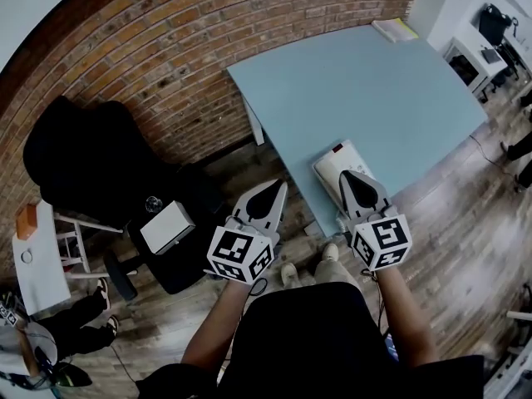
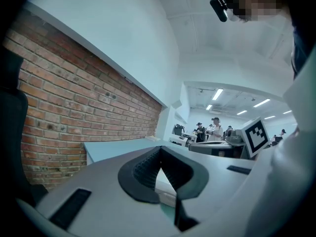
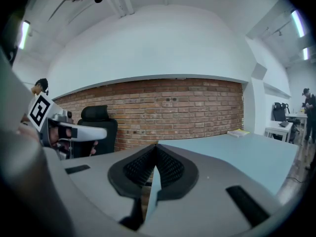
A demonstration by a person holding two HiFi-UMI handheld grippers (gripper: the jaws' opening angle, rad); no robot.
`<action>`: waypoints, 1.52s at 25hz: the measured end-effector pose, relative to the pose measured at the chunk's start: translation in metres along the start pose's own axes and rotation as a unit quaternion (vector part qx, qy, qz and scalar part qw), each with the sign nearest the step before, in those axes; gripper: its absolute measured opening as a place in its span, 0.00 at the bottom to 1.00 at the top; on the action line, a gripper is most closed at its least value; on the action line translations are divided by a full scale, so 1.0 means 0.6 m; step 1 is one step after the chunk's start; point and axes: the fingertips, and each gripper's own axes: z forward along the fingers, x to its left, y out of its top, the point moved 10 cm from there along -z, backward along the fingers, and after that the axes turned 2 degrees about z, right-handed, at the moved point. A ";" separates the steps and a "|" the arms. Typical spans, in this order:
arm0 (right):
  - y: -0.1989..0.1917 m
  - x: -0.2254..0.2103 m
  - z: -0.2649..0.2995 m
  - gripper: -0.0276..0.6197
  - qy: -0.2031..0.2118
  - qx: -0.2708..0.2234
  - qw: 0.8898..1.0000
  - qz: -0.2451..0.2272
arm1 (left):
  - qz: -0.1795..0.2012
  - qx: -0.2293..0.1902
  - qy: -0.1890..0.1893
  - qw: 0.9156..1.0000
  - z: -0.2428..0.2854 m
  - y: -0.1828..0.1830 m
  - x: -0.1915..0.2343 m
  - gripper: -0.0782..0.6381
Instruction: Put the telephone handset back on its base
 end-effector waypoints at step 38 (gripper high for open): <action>0.043 -0.052 -0.148 0.06 0.008 -0.056 0.998 0.009 | 0.041 -0.011 -0.027 0.999 0.031 0.016 -0.168 0.12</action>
